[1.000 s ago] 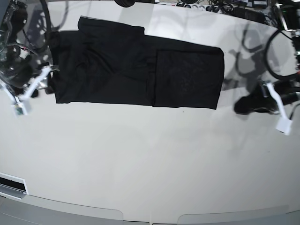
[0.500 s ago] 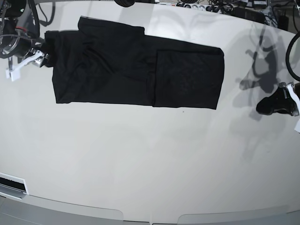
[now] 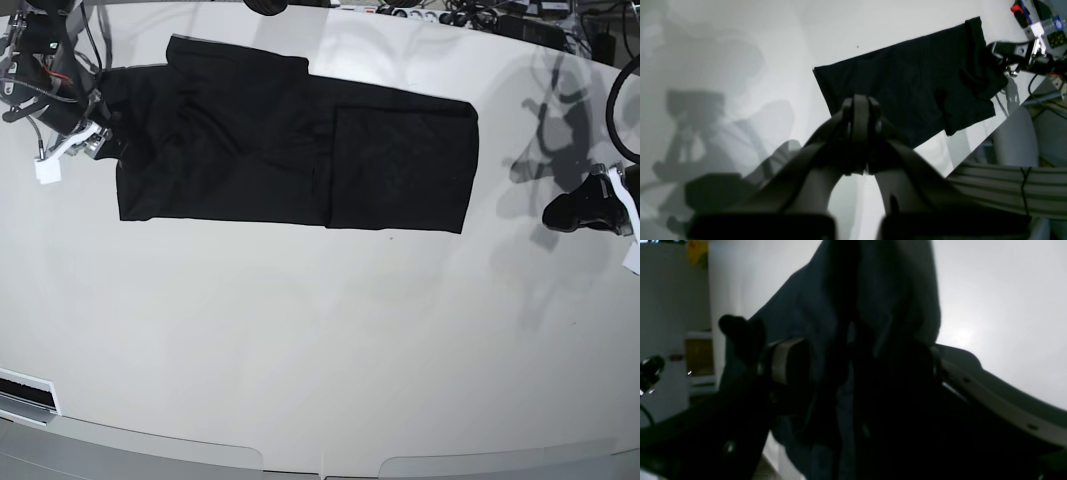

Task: Layout the t-shirt on the table in an organized manner, then fold the t-shirt properly
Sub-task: 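Grasp the black strip's end with the right gripper and lift it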

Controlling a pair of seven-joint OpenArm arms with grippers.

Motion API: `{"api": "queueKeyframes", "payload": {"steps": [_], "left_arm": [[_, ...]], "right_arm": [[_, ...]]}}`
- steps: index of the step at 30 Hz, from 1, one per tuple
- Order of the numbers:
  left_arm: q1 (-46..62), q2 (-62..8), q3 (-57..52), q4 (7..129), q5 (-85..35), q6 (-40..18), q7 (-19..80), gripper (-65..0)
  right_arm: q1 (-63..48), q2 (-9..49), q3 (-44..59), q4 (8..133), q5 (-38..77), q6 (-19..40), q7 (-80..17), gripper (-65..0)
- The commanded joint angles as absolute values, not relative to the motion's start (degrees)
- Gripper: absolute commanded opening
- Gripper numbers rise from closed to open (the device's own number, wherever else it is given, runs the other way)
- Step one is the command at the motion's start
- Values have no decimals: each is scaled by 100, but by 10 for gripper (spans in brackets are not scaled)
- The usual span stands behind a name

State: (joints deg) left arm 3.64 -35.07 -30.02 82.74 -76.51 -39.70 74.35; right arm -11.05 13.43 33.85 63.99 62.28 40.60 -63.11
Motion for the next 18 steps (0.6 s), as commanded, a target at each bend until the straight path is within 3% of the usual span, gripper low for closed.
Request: {"api": "queueKeyframes", "payload": {"steps": [1,4,6,9,12,18], "left_arm": [[303,-3616,-3050,8348,-7784,-4000,7282,-650],[303,-3618,-3050,8348,-7780,-4000,7203,-650],[301,-3618,-3050,8348,-7784,-4000,7192,-650],[301,-3618,-3050,8348,-7782,-4000,7181,-650],[301,-3618,-3050,8348,-7782,-4000,7181,-650],[301,-3621,-3050,8348,-7780,-4000,7181,-650]], "right_arm": [[-1120,1378,3367,6412,6097,4000,-6539,-201],[-1105,1361,3262,6412,6154,4000,-6563,-203],[-1063,1350,3153,6412,6152,4000,-6563,-246],[-965,1337,3004,6412,6152,4000,-6569,-404],[-799,1337,2932,6425,6176,4000,-6718,-643],[-725,1352,2934,7323,6326,4000,-7288,-650]]}}
